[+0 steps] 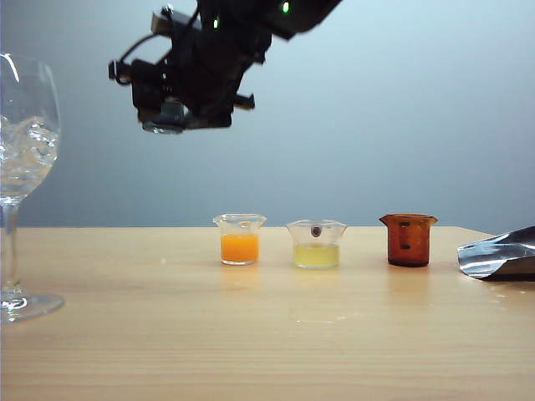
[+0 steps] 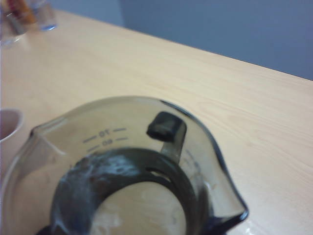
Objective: Pick up the first measuring cup from the left, pour the coconut rum inside into the goblet, and finally put the measuring cup back in its original place.
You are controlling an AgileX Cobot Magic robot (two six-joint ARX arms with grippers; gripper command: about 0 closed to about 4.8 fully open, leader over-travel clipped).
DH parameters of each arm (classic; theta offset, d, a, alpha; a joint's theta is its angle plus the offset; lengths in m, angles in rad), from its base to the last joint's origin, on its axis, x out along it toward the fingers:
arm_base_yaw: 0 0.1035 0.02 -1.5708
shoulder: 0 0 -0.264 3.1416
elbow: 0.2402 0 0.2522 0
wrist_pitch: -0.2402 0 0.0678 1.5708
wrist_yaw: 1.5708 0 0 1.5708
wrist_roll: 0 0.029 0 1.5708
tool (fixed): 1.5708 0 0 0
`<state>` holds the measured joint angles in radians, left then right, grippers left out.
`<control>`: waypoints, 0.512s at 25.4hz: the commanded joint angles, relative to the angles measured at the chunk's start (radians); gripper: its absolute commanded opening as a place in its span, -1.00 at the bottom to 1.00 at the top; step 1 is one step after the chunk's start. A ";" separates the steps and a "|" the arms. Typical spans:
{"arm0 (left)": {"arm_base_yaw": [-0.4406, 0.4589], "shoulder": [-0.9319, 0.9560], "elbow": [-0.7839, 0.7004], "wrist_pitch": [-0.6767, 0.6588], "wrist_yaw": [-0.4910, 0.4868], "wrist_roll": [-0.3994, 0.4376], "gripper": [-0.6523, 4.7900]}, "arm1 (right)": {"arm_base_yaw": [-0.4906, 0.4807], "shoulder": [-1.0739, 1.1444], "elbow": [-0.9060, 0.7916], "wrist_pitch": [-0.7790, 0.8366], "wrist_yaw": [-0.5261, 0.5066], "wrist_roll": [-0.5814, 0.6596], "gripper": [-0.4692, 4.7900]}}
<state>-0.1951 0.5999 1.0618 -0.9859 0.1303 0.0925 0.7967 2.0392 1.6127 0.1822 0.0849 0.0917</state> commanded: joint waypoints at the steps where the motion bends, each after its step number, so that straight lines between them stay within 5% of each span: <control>1: -0.002 -0.003 0.017 0.001 0.009 -0.054 -0.78 | 0.008 -0.053 0.006 -0.058 -0.058 -0.038 0.05; 6: -0.002 -0.003 0.017 -0.048 0.031 -0.071 -0.78 | 0.010 -0.121 -0.026 -0.088 -0.175 -0.039 0.04; 13: -0.002 -0.003 0.016 -0.051 0.031 -0.070 -0.78 | 0.010 -0.244 -0.186 -0.081 -0.206 -0.098 -0.01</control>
<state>-0.1955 0.5964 1.0760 -1.0481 0.1558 0.0254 0.8055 1.8191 1.4475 0.0750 -0.0998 0.0292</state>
